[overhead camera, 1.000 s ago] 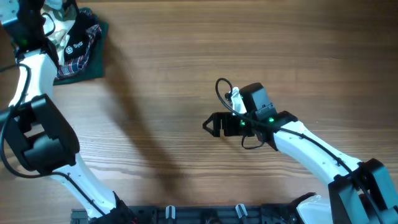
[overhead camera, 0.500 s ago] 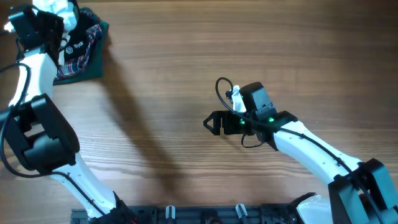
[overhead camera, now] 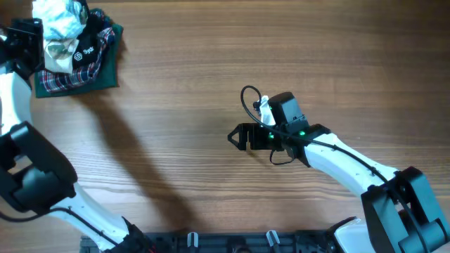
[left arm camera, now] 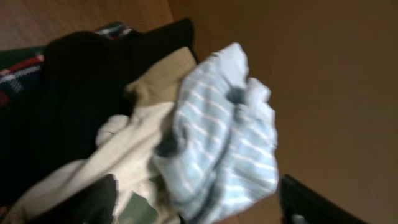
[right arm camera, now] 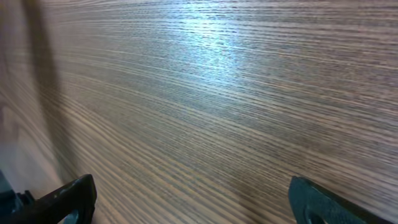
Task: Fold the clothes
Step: 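Carry the bundle with the left gripper onto the clothes pile and release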
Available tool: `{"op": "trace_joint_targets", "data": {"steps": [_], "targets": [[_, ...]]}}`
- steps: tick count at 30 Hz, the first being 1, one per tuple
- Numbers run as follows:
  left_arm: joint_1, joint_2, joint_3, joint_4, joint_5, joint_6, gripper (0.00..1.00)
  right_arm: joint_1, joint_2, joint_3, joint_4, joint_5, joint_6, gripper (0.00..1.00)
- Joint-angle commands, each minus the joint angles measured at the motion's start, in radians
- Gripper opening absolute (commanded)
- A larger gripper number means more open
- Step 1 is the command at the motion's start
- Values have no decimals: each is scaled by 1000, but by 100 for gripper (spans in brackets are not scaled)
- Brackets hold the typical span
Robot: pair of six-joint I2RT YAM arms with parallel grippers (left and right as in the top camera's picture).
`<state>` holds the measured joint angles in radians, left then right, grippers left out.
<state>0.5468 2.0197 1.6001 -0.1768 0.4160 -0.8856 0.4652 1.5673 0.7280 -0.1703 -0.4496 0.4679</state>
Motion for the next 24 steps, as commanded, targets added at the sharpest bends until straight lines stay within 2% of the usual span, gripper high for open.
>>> {"op": "trace_joint_targets", "data": {"steps": [1,4,6,8,9,12,13,14,16,19,24], "targets": [[8,-107,6,8,128,64,88,3,13,-1,6,-31,6,100],[-2,-158,6,32,134,157,88,3,13,-1,6,-31,6,100],[-22,-160,6,110,130,243,88,3,13,-1,8,-30,5,100],[-55,-146,6,146,49,258,82,3,13,-1,12,-30,6,100],[-73,-137,6,166,-5,258,73,3,13,-1,12,-30,6,100],[-152,-61,6,322,-162,262,34,3,13,-1,10,-30,6,100],[-179,-29,6,384,-209,297,27,3,13,-1,10,-30,5,100],[-198,-9,6,413,-252,333,24,3,13,-1,9,-30,6,100],[-238,32,6,450,-369,473,4,3,13,-1,-1,-30,5,100],[-264,65,6,478,-426,646,5,3,13,-1,0,-29,3,100],[-262,99,6,484,-508,653,4,3,13,-1,-4,-30,3,100]]}}
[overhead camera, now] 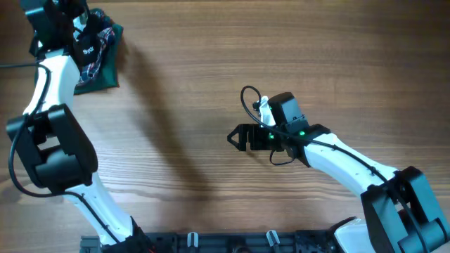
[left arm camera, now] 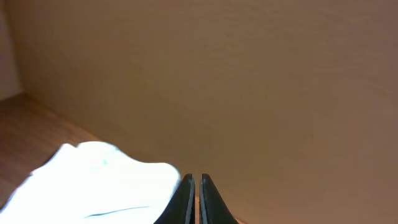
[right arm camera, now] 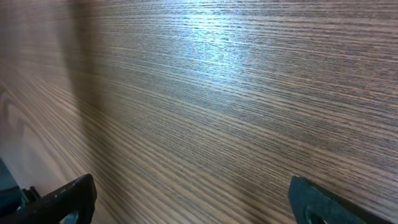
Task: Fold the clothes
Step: 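Carry the bundle with the left gripper onto the clothes pile and release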
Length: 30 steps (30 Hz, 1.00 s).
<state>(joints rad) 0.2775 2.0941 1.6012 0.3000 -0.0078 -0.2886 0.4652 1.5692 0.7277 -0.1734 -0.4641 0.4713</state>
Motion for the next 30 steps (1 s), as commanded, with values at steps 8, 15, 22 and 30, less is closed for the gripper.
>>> {"op": "trace_joint_targets", "data": {"steps": [8,15,22,30], "targets": [[14,49,5,-13,-151,181,4,3,11,0,1,-15,0,100],[28,141,4,-112,-222,180,4,3,11,0,-3,-16,0,100],[22,-23,8,-142,-222,176,4,3,11,0,-5,-19,-1,100],[22,-479,8,-610,-178,-29,35,3,9,0,53,-37,-59,99]]}}
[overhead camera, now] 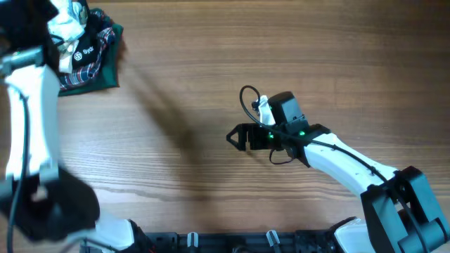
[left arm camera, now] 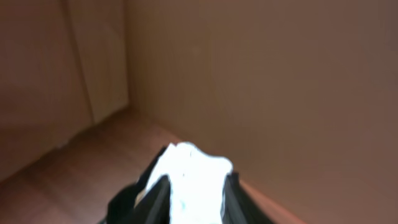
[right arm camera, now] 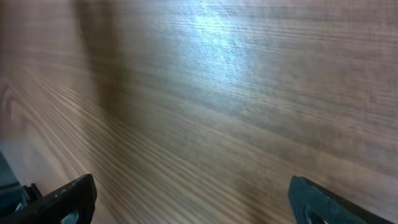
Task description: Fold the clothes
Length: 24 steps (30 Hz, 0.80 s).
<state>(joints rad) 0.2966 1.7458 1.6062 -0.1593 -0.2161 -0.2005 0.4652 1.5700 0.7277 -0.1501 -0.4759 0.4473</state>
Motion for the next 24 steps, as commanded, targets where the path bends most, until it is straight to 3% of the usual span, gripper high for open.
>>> {"op": "trace_joint_targets", "data": {"steps": [1,4,9,11,16,19,24], "targets": [[3,-195,3,-254,69,-166,35,3,2,0,48,-45,-50,99],[3,-390,2,-500,210,-200,41,3,-48,0,57,-72,-55,99],[3,-651,2,-827,260,-197,48,3,-272,0,23,-51,-165,99],[3,-780,2,-1005,307,-197,52,2,-444,2,14,-26,-327,100],[3,-941,2,-1259,310,-197,59,2,-569,2,10,174,-517,100],[3,-1017,-20,-1344,337,-197,65,2,-546,2,-27,244,-519,100],[3,-1121,-137,-1308,393,-201,70,2,-460,2,-53,244,-519,100]]}}
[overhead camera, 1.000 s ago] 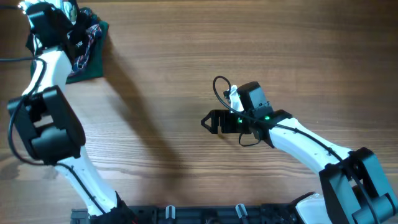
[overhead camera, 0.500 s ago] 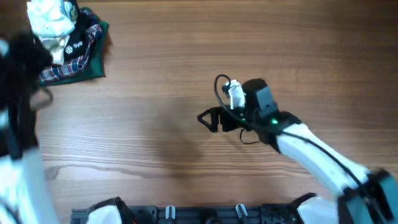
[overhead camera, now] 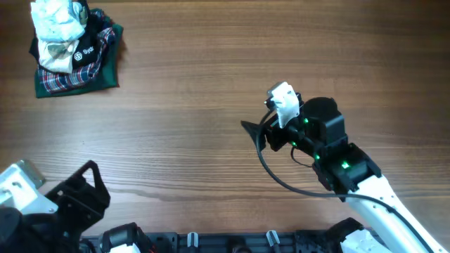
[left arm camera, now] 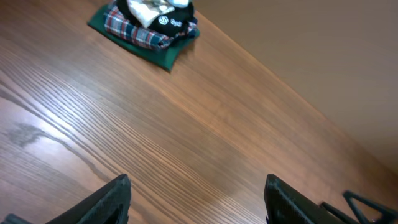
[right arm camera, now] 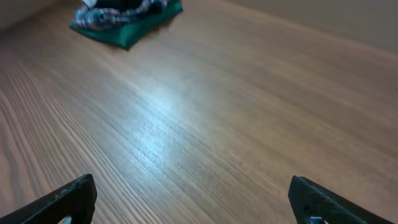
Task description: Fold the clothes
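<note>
The clothes [overhead camera: 70, 42] lie in a heap at the table's far left corner: white and black garments on top of a plaid one and a green one. The heap also shows far off in the left wrist view [left arm camera: 149, 18] and in the right wrist view [right arm camera: 124, 18]. My left gripper [overhead camera: 86, 188] hangs over the front left of the table, far from the heap. Its fingers [left arm camera: 112, 199] stand wide apart, open, with only bare wood between them. My right gripper [overhead camera: 254, 133] is over mid-table, open and empty, its fingertips [right arm camera: 68, 199] wide apart.
The wooden table [overhead camera: 211, 56] stretches between the heap and both grippers. A black rail [overhead camera: 232, 242] runs along the front edge. A brown wall [left arm camera: 323, 50] rises behind the far edge.
My left gripper was at the heap with white cloth between its fingers; now it is open and empty at the front left. My right arm has drawn back to the right and risen.
My left gripper was open beside a striped garment on the heap. Then it was shut above the heap, then had white cloth at its fingers. Now it is open, far from the heap, which still lies bunched in the corner. My right gripper stayed open mid-table.
</note>
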Available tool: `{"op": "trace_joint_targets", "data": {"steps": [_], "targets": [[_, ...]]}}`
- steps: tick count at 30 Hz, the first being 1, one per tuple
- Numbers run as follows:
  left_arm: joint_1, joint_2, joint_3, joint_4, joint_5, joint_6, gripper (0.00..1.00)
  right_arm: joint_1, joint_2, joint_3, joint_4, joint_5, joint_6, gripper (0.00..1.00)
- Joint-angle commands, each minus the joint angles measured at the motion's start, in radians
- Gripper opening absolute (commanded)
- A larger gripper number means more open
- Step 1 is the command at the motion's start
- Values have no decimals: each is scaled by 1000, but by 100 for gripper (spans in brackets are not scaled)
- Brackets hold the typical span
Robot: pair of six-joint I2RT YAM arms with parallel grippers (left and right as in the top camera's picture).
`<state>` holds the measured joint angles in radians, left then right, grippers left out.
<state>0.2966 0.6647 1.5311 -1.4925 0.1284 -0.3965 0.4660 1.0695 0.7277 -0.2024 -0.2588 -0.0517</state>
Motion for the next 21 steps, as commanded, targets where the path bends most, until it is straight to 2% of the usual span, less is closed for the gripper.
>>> {"op": "trace_joint_targets", "data": {"steps": [1,4,7,9,16,19,21], "targets": [[3,-60,-103,55,74,-4,73,1,67,2,0,27,-20,100],[3,-99,-255,162,202,-5,84,1,147,1,0,27,-20,100],[3,-108,-422,293,307,-5,90,1,219,2,0,27,-20,100],[3,-106,-478,333,376,-4,99,1,257,1,0,27,-20,100],[3,-83,-500,179,391,0,100,1,337,1,0,27,-20,100],[3,-83,-500,278,389,213,100,1,337,2,0,27,-20,100],[3,-83,-500,330,391,459,100,1,337,1,0,27,-20,100]]}}
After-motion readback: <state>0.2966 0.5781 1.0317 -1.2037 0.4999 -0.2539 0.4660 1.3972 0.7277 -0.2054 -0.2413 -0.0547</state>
